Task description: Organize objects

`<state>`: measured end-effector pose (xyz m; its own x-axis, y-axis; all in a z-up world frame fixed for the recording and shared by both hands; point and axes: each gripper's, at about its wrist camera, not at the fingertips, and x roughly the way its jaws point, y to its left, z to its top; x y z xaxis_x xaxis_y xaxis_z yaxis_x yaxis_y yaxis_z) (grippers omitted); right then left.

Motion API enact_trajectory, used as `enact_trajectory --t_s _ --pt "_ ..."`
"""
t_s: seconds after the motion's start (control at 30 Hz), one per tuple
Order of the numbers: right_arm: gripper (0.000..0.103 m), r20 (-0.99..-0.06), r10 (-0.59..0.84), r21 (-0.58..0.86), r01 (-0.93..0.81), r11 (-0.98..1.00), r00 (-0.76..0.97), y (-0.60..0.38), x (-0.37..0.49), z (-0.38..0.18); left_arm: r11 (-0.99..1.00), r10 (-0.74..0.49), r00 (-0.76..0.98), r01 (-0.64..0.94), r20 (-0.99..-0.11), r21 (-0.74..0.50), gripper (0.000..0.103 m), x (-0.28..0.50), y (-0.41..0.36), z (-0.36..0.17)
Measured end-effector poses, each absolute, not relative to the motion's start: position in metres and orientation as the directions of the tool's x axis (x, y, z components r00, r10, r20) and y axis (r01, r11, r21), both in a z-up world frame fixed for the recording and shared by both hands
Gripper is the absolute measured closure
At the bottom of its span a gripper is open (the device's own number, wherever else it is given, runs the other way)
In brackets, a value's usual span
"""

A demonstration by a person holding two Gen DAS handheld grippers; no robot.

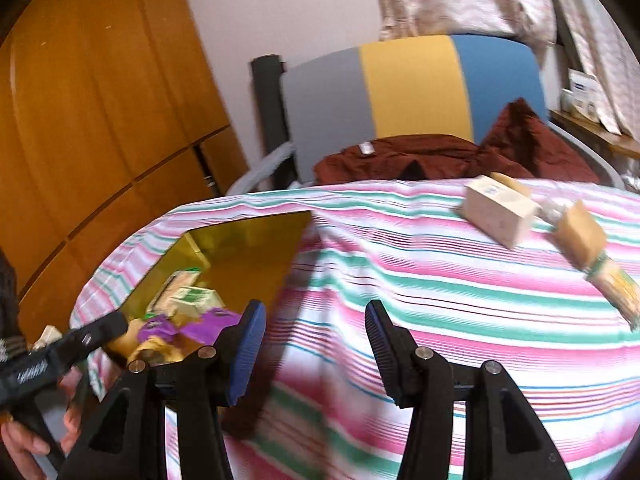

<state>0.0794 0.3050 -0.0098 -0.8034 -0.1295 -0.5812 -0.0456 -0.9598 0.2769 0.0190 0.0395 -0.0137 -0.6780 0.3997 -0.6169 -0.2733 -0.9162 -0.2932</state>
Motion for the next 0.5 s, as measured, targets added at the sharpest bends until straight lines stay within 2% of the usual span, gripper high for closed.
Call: enact_trajectory --t_s 0.3,0.5 --pt "0.051 -0.672 0.003 0.183 -0.17 -0.968 -0.74 0.367 0.091 -0.038 -0.864 0.484 -0.609 -0.447 -0.629 -0.231 0.0 0.047 0.085 -0.016" --pt "0.051 -0.684 0.221 0.063 -0.357 -0.932 -0.695 0.453 0.094 -0.04 -0.838 0.517 -0.56 -0.483 -0.647 -0.252 0.0 0.058 0.105 -0.018"
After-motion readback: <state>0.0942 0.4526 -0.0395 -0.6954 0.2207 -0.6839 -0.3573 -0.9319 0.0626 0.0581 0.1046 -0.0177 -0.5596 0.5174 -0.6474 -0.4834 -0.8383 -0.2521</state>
